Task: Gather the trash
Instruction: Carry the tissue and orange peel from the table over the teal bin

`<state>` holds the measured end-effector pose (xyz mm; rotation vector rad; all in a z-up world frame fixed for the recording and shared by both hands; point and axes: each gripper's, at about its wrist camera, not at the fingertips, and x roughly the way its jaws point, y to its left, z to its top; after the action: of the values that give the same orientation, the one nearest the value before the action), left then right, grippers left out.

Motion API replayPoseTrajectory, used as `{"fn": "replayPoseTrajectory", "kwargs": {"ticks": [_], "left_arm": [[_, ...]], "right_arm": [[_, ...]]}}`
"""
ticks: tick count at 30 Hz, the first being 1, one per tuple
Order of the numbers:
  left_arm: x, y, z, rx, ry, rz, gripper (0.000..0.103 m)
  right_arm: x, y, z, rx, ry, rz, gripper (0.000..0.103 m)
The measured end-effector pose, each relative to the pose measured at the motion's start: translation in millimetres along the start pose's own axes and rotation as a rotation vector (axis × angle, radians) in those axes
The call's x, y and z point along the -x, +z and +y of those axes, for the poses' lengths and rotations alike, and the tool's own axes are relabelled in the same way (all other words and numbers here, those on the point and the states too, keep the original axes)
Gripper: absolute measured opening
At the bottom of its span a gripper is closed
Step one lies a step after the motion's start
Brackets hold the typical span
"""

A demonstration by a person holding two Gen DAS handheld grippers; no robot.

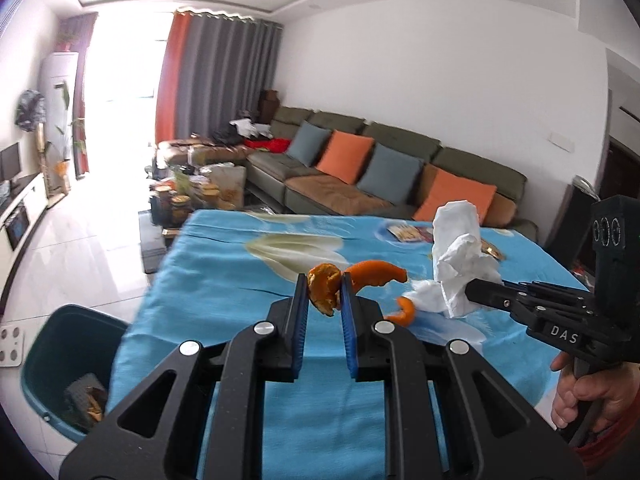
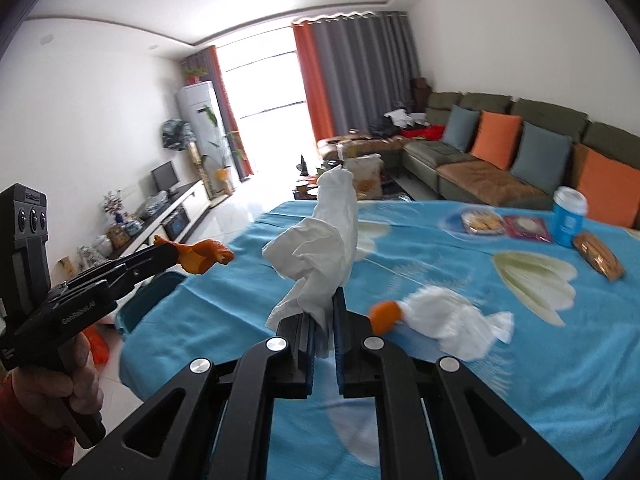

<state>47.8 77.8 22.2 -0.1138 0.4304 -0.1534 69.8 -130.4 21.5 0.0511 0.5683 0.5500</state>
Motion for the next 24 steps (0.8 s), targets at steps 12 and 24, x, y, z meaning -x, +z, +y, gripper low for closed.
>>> {"fn": "replayPoseTrajectory", "kwargs": {"ticks": [12, 24], "left_arm": [[71, 1, 63, 0.088, 0.183, -0.088, 0.016], [132, -8, 137, 0.178, 0.365, -0.120, 0.016]], "right_arm": [[-38, 25, 77, 0.144, 0.167, 0.022, 0.007], [-78, 38, 146, 0.240, 0.314, 0.090, 0.007]]}}
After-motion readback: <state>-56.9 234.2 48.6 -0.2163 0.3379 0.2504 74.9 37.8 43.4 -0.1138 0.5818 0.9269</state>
